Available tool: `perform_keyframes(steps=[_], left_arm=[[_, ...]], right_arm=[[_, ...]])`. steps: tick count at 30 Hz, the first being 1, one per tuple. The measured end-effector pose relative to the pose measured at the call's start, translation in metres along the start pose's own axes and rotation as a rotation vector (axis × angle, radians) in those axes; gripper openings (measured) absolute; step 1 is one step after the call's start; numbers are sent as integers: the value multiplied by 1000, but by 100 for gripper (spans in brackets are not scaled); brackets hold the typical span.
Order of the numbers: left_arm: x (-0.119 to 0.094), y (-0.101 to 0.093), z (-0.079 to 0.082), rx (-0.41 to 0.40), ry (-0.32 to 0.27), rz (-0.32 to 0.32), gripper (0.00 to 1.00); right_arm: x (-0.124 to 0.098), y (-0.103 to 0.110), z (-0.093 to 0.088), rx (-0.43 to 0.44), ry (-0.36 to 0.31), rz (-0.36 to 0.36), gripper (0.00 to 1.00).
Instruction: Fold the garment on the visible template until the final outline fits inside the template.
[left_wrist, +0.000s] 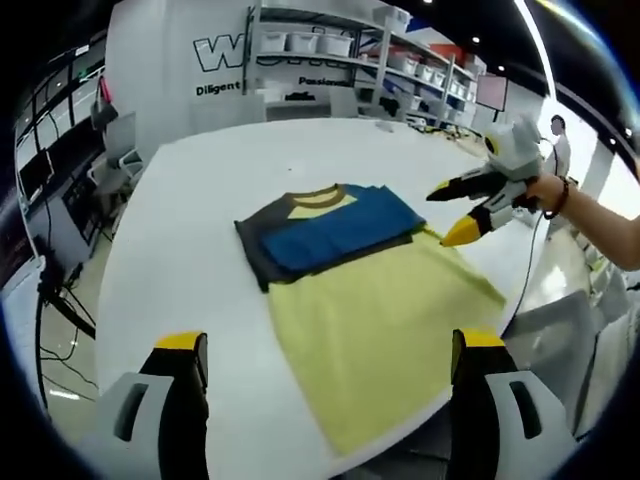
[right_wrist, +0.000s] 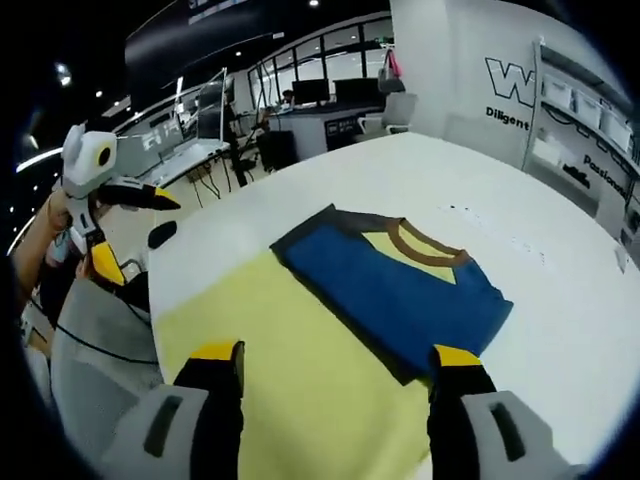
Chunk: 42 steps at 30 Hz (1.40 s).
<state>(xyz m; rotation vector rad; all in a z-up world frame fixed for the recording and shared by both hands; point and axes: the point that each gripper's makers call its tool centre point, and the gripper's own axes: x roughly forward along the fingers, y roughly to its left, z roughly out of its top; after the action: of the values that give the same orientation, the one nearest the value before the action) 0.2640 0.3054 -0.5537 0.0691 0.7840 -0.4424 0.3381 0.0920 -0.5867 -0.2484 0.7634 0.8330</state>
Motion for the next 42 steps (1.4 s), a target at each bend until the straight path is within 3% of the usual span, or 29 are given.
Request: perform_keyframes(steps=[3, 9, 18, 25, 30, 35, 37, 39, 42], left_arm=[[1, 0, -5, -4, 10, 2, 99], [3, -5, -29, 26, 90, -5, 99], [3, -3, -44, 0, 112, -3, 99], [10, -12, -72, 3, 176, -25, 98], [11, -18, -81, -19, 193, -62, 89], [14, -16, -88, 0, 218, -51, 85], [14, -14, -94, 7, 249, -35, 82], [15, -7, -108, 25, 315, -10, 81], [17, -5, -119, 42, 343, -8, 78]], right_arm=[[-5, 0, -14, 21, 13, -10, 73], [-16, 8, -34, 37, 32, -28, 72], [-32, 17, -62, 77, 46, -36, 72], [-40, 23, -97, 107, 90, -46, 71], [-49, 23, -123, 139, 111, -59, 69], [-54, 22, -141, 143, 140, -77, 68], [-56, 22, -152, 150, 159, -88, 66], [-57, 22, -160, 155, 174, -98, 64], [-58, 22, -171, 157, 197, -111, 62]])
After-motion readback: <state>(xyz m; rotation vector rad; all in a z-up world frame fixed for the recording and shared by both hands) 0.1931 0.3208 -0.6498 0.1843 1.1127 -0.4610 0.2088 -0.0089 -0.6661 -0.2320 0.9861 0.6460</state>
